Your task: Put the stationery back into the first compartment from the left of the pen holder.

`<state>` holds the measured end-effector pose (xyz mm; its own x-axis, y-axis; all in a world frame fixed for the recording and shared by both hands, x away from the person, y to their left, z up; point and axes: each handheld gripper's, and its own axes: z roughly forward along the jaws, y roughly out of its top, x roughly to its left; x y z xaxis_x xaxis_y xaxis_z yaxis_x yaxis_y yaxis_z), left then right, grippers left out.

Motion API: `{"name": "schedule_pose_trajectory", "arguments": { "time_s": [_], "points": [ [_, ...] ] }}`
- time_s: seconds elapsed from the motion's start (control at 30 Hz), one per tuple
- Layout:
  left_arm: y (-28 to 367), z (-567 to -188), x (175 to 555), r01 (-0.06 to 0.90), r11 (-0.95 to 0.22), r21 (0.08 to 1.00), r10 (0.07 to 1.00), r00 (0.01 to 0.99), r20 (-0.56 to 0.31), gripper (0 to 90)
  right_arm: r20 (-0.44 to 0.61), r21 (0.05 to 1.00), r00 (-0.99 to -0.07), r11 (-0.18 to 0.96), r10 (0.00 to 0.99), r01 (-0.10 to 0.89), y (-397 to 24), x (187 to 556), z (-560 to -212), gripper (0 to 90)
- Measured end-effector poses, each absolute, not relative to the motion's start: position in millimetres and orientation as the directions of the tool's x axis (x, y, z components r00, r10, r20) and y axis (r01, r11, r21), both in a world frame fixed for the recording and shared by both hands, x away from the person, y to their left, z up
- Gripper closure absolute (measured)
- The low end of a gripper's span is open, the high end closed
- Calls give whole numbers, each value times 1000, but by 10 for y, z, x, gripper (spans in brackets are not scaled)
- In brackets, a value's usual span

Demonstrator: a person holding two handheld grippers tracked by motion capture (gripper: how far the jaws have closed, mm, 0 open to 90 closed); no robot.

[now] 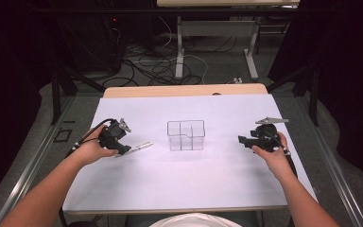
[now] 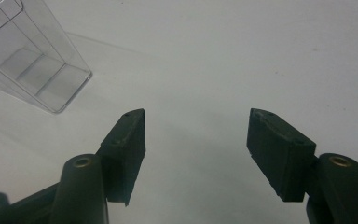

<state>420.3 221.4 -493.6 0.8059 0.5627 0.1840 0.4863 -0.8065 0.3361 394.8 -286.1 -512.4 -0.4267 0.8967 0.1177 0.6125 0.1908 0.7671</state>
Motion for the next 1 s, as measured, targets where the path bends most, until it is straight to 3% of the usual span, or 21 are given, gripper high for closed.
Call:
{"name": "schedule_pose_trajectory", "arguments": {
  "time_s": [0.3, 0.63, 1.0],
  "points": [
    [2202, -5009, 4232, 455, -844, 283, 511, 844, 165, 551, 121, 780, -440, 189, 890, 597, -2855, 3949, -5151, 364],
    [2209, -5153, 4235, 449, -865, 222, 486, 860, 155, 629, 114, 776, -442, 198, 889, 599, -2841, 3955, -5178, 328],
    [2144, -5242, 4244, 413, -892, 184, 443, 880, 173, 692, 92, 777, -444, 214, 891, 592, -2815, 3974, -5205, 228]
  ]
}}
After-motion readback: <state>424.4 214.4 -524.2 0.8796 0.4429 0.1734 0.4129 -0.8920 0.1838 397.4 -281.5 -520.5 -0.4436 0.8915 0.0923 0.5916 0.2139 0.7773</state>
